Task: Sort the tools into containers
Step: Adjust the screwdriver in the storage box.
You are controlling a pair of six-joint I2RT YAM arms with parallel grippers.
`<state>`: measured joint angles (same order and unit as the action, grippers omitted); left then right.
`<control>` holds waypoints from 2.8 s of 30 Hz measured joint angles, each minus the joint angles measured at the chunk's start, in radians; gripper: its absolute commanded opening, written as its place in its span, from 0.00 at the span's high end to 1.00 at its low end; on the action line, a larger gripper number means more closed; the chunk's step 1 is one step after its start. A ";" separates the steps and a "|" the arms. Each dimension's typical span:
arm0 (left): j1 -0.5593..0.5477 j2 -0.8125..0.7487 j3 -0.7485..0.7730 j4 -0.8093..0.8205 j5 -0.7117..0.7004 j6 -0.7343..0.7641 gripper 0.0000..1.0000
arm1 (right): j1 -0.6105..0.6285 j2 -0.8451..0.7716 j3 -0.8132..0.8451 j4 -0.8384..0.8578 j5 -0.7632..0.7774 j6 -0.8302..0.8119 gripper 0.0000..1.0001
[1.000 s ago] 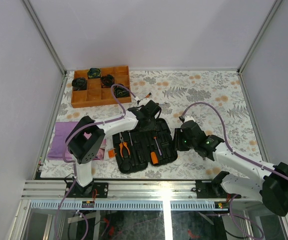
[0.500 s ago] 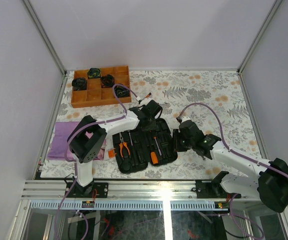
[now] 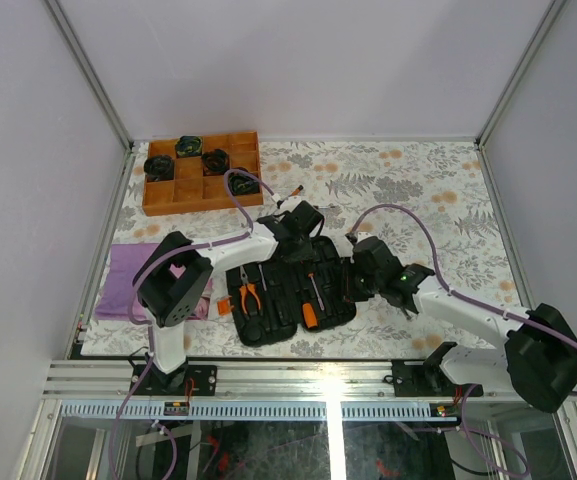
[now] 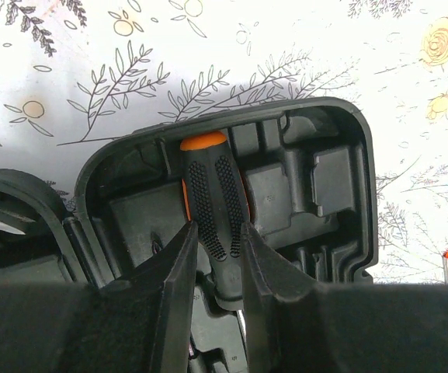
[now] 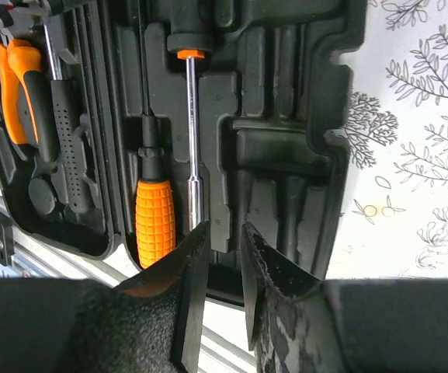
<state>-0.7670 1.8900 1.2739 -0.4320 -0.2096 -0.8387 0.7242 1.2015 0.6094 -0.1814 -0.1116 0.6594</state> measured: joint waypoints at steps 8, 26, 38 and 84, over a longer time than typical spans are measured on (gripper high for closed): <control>0.000 0.000 -0.022 0.061 0.000 -0.006 0.86 | 0.000 0.035 0.011 0.027 -0.017 0.012 0.71; 0.000 0.000 -0.043 0.126 -0.008 -0.014 0.86 | 0.003 0.150 0.079 0.060 -0.040 0.003 0.73; 0.000 0.000 -0.047 0.137 -0.008 -0.015 0.86 | 0.017 0.201 0.102 0.055 -0.040 -0.010 0.79; 0.000 0.003 -0.047 0.150 -0.008 -0.022 0.87 | 0.124 0.257 0.175 -0.086 0.171 -0.040 0.82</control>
<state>-0.7670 1.8935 1.2266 -0.2817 -0.2176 -0.8604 0.8482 1.4582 0.7849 -0.2676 0.0589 0.6189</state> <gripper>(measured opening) 0.236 0.197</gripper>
